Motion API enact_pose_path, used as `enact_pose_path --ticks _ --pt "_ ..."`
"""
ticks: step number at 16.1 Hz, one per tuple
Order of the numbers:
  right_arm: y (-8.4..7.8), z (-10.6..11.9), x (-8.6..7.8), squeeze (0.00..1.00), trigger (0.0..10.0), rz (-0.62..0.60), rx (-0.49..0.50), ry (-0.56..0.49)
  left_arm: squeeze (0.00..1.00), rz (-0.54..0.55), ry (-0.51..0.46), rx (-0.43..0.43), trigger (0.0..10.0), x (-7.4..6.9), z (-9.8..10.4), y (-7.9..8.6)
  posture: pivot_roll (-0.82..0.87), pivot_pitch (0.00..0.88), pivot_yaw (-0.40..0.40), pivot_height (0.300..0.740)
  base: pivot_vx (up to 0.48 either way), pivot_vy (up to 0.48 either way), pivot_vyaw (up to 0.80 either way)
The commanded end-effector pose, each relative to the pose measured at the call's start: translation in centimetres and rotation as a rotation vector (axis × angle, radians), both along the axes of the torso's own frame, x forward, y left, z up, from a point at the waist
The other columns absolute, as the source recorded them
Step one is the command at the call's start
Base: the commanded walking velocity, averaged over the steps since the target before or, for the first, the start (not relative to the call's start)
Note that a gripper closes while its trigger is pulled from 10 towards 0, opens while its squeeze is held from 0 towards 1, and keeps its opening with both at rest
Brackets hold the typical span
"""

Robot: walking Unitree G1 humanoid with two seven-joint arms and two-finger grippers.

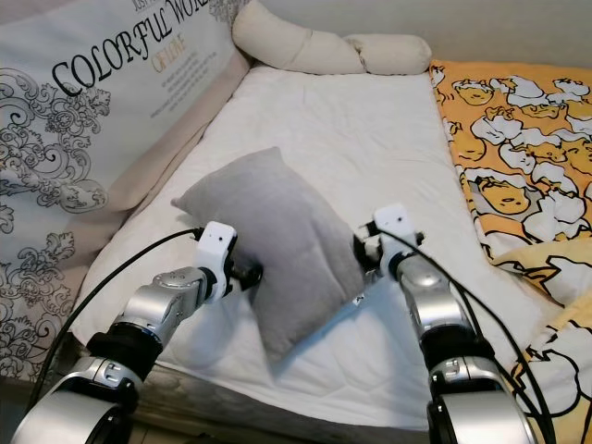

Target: Clean up the room

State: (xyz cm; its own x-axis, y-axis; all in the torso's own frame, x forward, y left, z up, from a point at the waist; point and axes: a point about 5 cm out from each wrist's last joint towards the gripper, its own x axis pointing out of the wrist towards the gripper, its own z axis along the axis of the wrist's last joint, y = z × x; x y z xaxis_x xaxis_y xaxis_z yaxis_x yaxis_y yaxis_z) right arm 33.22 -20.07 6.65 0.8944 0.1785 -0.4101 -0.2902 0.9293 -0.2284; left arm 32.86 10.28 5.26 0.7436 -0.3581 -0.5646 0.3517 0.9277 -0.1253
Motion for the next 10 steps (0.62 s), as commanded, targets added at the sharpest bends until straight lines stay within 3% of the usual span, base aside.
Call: enact_pose_path --ticks 1,4,7,10 --pt "1.4 -0.3 -0.6 0.0 10.0 0.101 0.0 0.046 0.0 0.068 -0.069 -0.062 10.0 1.3 1.5 0.3 -0.1 0.0 0.044 0.74 0.0 0.0 0.0" --pt "2.8 -0.5 -2.8 0.0 10.0 0.208 0.036 0.125 0.0 0.178 -0.111 -0.163 10.0 2.8 3.2 1.7 -0.09 0.0 0.036 0.74 0.0 0.0 0.0" --pt "4.7 0.9 -4.5 0.0 10.0 0.302 0.156 0.164 0.0 0.179 -0.159 -0.239 10.0 3.8 5.0 1.6 -0.09 0.0 0.034 0.74 0.0 0.0 0.0" --pt "5.0 1.8 -5.4 0.0 10.0 0.345 0.138 0.188 0.0 0.131 -0.128 -0.216 10.0 3.5 4.6 1.4 -0.1 0.0 0.039 0.74 0.0 0.0 0.0"
